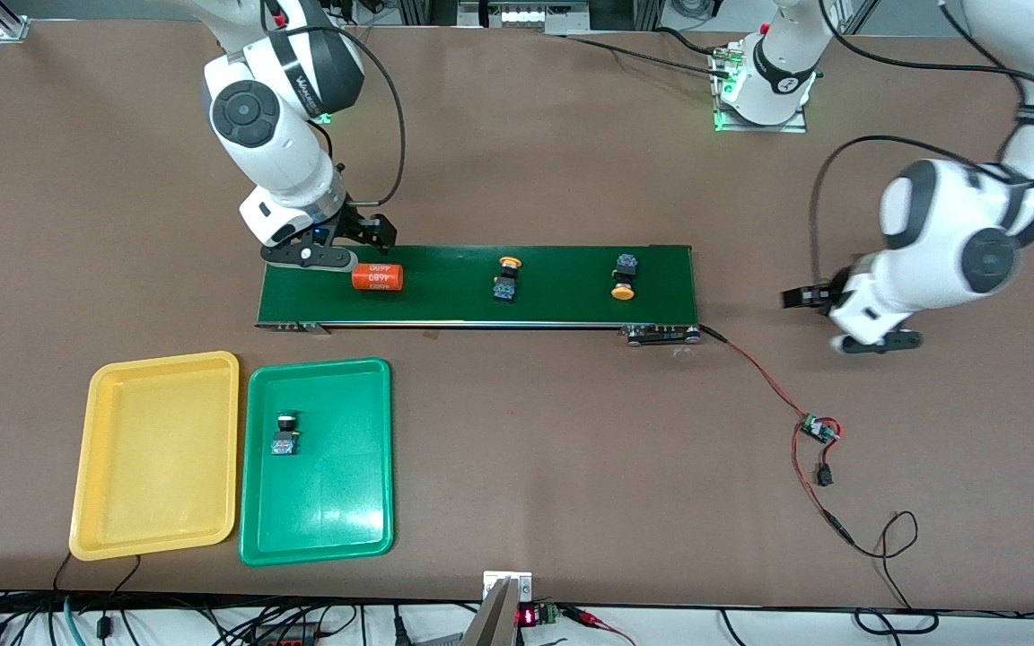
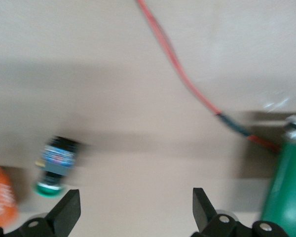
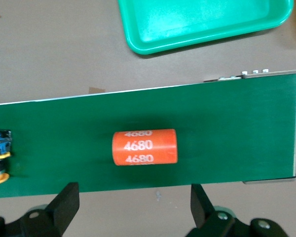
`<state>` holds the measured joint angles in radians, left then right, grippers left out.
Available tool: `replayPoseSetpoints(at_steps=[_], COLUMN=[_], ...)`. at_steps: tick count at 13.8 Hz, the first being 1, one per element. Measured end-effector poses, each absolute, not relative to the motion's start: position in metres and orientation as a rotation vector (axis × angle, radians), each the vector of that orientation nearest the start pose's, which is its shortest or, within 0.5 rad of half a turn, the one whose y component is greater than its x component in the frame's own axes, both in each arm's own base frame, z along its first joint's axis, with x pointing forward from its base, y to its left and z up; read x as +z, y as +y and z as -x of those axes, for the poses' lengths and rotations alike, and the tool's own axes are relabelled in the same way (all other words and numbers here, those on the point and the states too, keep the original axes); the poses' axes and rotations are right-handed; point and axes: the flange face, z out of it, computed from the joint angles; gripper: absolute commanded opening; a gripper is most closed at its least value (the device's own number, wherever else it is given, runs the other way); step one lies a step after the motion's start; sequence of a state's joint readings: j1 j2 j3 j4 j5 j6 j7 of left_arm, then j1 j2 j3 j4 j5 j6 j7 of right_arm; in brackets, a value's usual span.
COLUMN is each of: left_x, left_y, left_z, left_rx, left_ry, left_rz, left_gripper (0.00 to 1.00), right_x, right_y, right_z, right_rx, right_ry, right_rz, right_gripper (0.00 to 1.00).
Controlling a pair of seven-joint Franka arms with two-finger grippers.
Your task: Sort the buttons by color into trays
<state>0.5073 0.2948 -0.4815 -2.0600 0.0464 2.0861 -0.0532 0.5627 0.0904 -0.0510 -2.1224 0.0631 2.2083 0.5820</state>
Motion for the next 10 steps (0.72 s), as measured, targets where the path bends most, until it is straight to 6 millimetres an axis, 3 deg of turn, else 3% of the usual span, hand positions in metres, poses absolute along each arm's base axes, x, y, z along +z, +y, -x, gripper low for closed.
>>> replayPoseSetpoints(at_steps=[2, 5, 10], left_x=[0.287, 0.276, 0.238], left_y=[0.066, 0.117, 0.155], left_z=[-0.552, -0.535, -0.490], left_rx=[0.402, 0.451, 0.611], left_ry=[-0.039, -0.047, -0.078], left_rz=[3.231, 3.184, 3.113], left_gripper=[1.00, 1.00, 1.00], right_x=[0.365, 0.355, 0.341], right_y=[0.289, 0.310, 0.330], right_z=[-0.484, -0.483, -0.481], right_rx=[0.044, 0.052, 0.026], right_ry=[0.188, 0.209, 0.262], right_rz=[3.101, 3.107, 3.098], right_gripper=[1.00, 1.00, 1.00])
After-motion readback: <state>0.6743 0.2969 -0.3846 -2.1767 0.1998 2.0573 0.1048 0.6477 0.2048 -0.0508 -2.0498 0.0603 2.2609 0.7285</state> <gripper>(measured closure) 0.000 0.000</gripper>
